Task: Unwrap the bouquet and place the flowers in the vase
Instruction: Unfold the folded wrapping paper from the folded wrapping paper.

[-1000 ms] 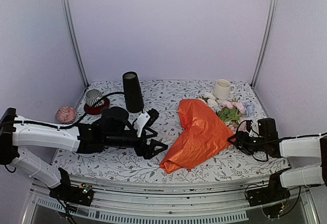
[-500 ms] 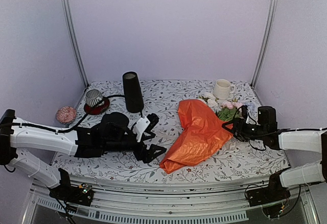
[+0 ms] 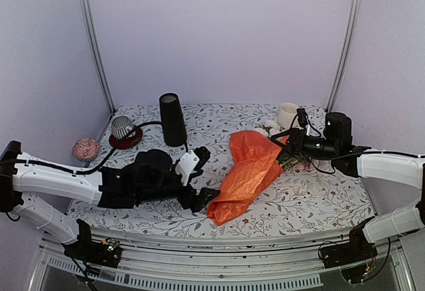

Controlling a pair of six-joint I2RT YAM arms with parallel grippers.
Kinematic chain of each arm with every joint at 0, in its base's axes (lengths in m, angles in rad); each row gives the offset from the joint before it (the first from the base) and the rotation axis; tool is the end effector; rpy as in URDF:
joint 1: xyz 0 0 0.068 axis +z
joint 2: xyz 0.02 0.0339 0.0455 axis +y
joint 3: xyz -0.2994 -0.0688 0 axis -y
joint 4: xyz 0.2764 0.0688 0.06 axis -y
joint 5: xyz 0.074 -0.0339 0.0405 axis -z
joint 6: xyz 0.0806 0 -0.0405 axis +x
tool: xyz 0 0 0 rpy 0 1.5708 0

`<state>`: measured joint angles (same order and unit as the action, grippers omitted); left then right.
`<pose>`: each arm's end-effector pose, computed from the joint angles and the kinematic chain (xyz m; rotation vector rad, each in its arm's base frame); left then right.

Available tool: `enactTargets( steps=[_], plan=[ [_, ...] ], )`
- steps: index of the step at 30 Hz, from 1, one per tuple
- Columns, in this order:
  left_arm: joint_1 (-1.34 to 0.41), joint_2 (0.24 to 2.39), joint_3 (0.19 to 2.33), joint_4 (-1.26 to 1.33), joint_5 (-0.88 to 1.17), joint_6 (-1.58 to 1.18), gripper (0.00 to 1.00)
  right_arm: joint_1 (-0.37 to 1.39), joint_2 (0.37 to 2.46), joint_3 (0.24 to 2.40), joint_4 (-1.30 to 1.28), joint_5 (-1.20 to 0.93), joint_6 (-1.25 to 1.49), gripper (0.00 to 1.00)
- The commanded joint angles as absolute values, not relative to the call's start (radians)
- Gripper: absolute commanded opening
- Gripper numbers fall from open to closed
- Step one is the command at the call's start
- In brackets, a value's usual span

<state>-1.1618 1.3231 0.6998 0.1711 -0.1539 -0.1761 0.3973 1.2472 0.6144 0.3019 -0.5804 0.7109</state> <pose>0.1482 -0.3109 0.2240 0.8976 1.8840 -0.6831 0.2751 0.1634 0.2363 -0.1098 2.0617 1.2712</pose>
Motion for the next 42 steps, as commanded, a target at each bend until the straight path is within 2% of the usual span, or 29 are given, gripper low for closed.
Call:
enactTargets(
  steps=[1, 2, 4, 14, 21, 23, 26, 29, 34, 36, 42],
  plan=[
    [-1.216, 1.378, 0.773, 0.174, -0.249, -0.181, 0.92, 0.453, 1.296, 0.703, 0.322, -0.577, 0.71, 0.61],
    [-1.226, 1.392, 0.789, 0.163, -0.275, -0.189, 0.96, 0.468, 1.307, 0.718, 0.322, -0.571, 0.709, 0.62],
    [-1.238, 1.415, 0.827, 0.143, -0.298, -0.193, 0.98, 0.493, 1.327, 0.746, 0.323, -0.558, 0.701, 0.63],
    [-1.247, 1.551, 1.015, 0.046, -0.409, -0.221, 0.98, 0.585, 1.397, 0.842, 0.36, -0.552, 0.656, 0.66],
    [-1.129, 1.687, 1.159, -0.118, -0.444, -0.326, 0.97, 0.613, 1.369, 0.853, 0.37, -0.578, 0.601, 0.68],
    [-1.095, 1.695, 1.16, -0.135, -0.444, -0.359, 0.88, 0.617, 1.346, 0.84, 0.369, -0.577, 0.588, 0.68],
    [-1.05, 1.656, 1.098, -0.111, -0.432, -0.406, 0.61, 0.617, 1.307, 0.81, 0.367, -0.568, 0.565, 0.69],
    [-1.01, 1.577, 1.0, -0.032, -0.378, -0.44, 0.39, 0.617, 1.266, 0.782, 0.355, -0.559, 0.535, 0.7],
    [-0.949, 1.484, 0.868, 0.057, -0.283, -0.502, 0.1, 0.616, 1.214, 0.76, 0.264, -0.522, 0.454, 0.71],
    [-0.924, 1.472, 0.831, 0.065, -0.262, -0.536, 0.05, 0.617, 1.201, 0.757, 0.201, -0.471, 0.413, 0.72],
    [-0.88, 1.441, 0.715, 0.115, -0.247, -0.602, 0.05, 0.615, 1.187, 0.737, 0.13, -0.304, 0.368, 0.73]
  ],
)
